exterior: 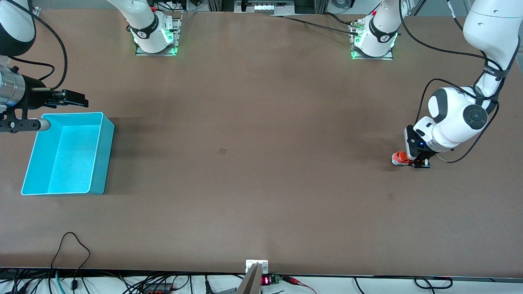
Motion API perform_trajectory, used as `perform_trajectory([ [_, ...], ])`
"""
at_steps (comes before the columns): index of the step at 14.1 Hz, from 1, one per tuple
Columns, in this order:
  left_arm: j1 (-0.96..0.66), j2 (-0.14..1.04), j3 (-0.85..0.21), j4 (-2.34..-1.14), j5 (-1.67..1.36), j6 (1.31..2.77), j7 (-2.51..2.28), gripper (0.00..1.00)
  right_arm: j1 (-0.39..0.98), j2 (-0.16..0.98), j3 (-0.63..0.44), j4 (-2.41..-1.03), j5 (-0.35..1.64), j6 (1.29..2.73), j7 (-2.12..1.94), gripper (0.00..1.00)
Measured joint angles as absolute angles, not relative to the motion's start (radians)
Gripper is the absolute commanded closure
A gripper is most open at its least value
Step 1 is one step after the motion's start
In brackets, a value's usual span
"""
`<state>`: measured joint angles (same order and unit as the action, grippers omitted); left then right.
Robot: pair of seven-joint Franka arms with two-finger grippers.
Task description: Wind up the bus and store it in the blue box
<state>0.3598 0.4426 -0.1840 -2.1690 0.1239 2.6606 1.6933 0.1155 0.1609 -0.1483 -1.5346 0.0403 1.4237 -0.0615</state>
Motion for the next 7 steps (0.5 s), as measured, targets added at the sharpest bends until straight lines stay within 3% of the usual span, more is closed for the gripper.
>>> perform_trajectory([
  [7, 0.527, 0.478, -0.185, -2.115, 0.124, 2.661, 1.884, 0.64, 0.116, 0.161, -0.149, -1.535, 0.04, 1.422, -0.062, 0.0],
])
